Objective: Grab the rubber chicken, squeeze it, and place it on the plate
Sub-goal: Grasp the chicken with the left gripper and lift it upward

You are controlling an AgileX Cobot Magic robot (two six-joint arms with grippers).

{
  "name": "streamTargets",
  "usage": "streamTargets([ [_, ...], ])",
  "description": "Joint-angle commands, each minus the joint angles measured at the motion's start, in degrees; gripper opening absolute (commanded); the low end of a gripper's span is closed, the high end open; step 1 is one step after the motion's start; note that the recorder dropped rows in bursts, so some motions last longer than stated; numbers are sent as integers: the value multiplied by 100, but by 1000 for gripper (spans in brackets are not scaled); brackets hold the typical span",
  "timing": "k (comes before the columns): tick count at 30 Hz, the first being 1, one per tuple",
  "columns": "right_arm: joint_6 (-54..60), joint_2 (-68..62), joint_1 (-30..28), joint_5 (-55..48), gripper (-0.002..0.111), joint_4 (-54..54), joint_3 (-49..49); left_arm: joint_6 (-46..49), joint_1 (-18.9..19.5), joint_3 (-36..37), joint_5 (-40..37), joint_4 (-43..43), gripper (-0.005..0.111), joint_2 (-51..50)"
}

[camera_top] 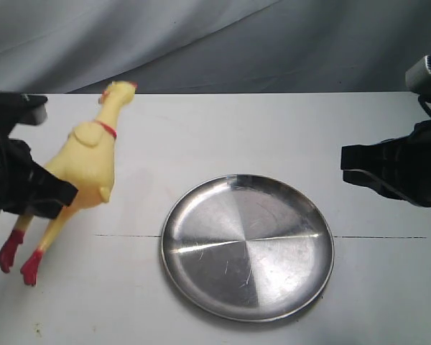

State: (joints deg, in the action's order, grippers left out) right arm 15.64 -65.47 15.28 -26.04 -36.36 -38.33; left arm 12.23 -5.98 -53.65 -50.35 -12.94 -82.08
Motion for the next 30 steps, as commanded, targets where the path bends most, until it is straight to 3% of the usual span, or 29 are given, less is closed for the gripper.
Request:
streamTargets([
  [1, 60, -7, 16, -28, 0, 16, -39, 725, 47, -132, -53, -703, 0, 772],
  [12, 177, -965, 16, 330, 0, -497, -50, 3499, 895, -132, -1055, -3908, 0, 883],
  [15, 1186, -1334, 16, 306, 0, -1572, -50, 3721, 1119, -121, -1390, -4384, 0, 612],
  [20, 3033, -1681, -167, -52, 0, -3434, -50, 4349, 1140, -121, -1909, -5252, 0, -22],
  [26, 3571, -2054, -1297, -1638, 0, -4319, -766, 4923, 1140, -121, -1961, -5769, 0, -472],
  [30, 3789, -2864, -1684, -3141, 0, -4800, -1466, 4960, 1140, -121, -1961, -5846, 0, -649],
])
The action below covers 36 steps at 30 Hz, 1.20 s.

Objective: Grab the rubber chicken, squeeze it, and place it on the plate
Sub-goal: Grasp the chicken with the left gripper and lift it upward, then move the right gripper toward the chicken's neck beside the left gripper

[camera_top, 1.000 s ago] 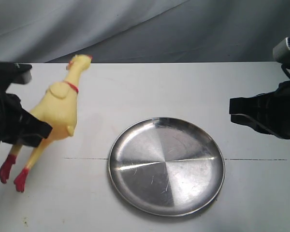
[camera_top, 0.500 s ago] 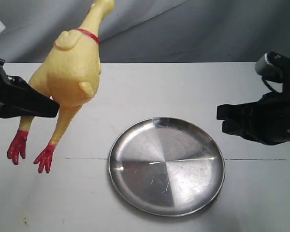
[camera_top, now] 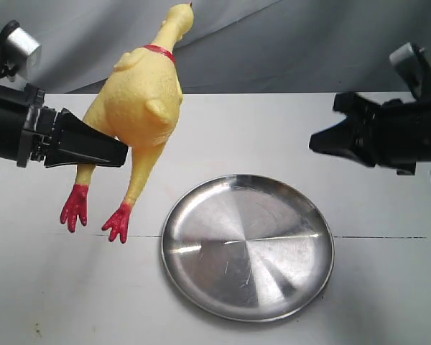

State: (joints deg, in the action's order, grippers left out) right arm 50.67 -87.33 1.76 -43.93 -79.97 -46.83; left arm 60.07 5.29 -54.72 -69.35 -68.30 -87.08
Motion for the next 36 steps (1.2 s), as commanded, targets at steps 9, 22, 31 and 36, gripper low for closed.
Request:
streamTargets([
  [9, 1072, -2154, -378, -2603, 0, -1708, -899, 363, -221, -25, -61, -629, 0, -457],
  [22, 1025, -2352, 88, -2603, 26, -1997, -928, 635, -694, -25, -61, -1090, 0, -694],
  [31, -332, -2352, 426, -2603, 105, -1997, -1592, 648, -758, -25, -61, -1074, 0, -512],
  [36, -609, -2352, 439, -2603, 105, -1866, -2037, 600, -758, -25, -61, -1068, 0, -501],
])
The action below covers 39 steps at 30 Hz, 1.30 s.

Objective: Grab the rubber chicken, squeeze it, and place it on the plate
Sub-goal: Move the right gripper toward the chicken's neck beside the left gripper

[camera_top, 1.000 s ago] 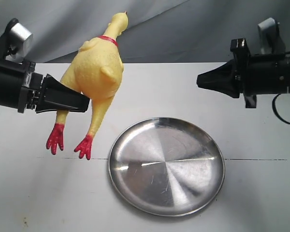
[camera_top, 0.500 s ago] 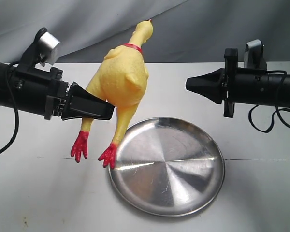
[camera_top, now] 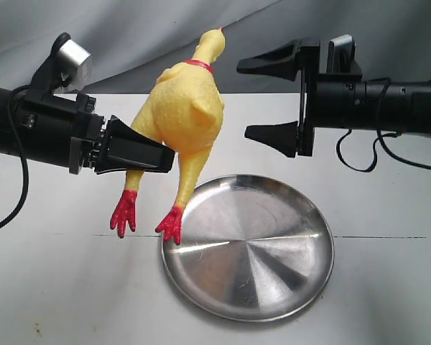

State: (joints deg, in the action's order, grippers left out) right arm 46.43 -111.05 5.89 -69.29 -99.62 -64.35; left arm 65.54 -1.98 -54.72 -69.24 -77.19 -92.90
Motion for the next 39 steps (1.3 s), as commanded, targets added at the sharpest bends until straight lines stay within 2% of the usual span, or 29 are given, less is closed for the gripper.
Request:
streamTargets([
  [1, -197, 19, 42, -67, 105, 165, -319, 53, -31, -25, -73, -190, 0, 81],
  [8, -359, 19, 183, -67, 105, 345, -349, 53, -31, -25, -73, -333, 0, 81],
  [13, -348, 19, 551, -67, 105, 345, -349, 53, -31, -25, -73, -400, 0, 81],
  [39, -358, 19, 554, -67, 105, 64, -349, 2, -31, -25, -73, -492, 0, 81],
])
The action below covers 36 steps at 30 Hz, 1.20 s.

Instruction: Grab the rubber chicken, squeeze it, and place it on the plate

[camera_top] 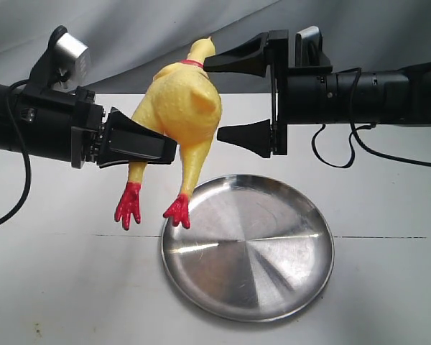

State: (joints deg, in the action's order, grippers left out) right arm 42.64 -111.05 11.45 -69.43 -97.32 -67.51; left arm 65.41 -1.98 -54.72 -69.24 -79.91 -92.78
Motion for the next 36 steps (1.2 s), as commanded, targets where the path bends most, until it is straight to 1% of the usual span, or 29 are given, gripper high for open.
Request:
streamTargets([
  [1, 10, 19, -2, -53, 105, -193, -33, 15, -31, -25, -73, -220, 0, 69],
  [5, -46, 19, 108, -53, 105, -263, -33, 15, -31, -25, -73, -220, 0, 69],
  [12, -42, 19, 532, -53, 105, -263, -138, 15, -31, -25, -73, -220, 0, 69],
  [21, -122, 19, 644, -53, 105, -263, -697, 15, -31, -25, -73, -220, 0, 69],
  [23, -163, 19, 667, -53, 104, -226, -697, 15, -31, -25, -73, -220, 0, 69],
  [25, -163, 19, 667, -53, 100, -202, -697, 15, -31, -25, -73, -220, 0, 69],
  [27, -163, 19, 667, -53, 87, -202, -697, 15, -31, -25, -73, -220, 0, 69],
  [28, -163, 19, 667, -53, 79, -202, -697, 15, -31, -25, -73, -220, 0, 69],
  [29, -163, 19, 667, -53, 63, -202, -697, 15, -31, -25, -73, -220, 0, 69],
  [30, -140, 19, 667, -53, 50, -202, -697, 15, -31, -25, -73, -220, 0, 69],
  [33, 110, 19, 667, -53, -1, -202, -697, 15, -31, -25, -73, -220, 0, 69],
  [34, 138, 19, 667, -53, 1, -202, -697, 15, -31, -25, -73, -220, 0, 69],
  [36, 136, 19, 667, -53, 0, -164, -697, -2, -31, -25, -73, -220, 0, 69],
])
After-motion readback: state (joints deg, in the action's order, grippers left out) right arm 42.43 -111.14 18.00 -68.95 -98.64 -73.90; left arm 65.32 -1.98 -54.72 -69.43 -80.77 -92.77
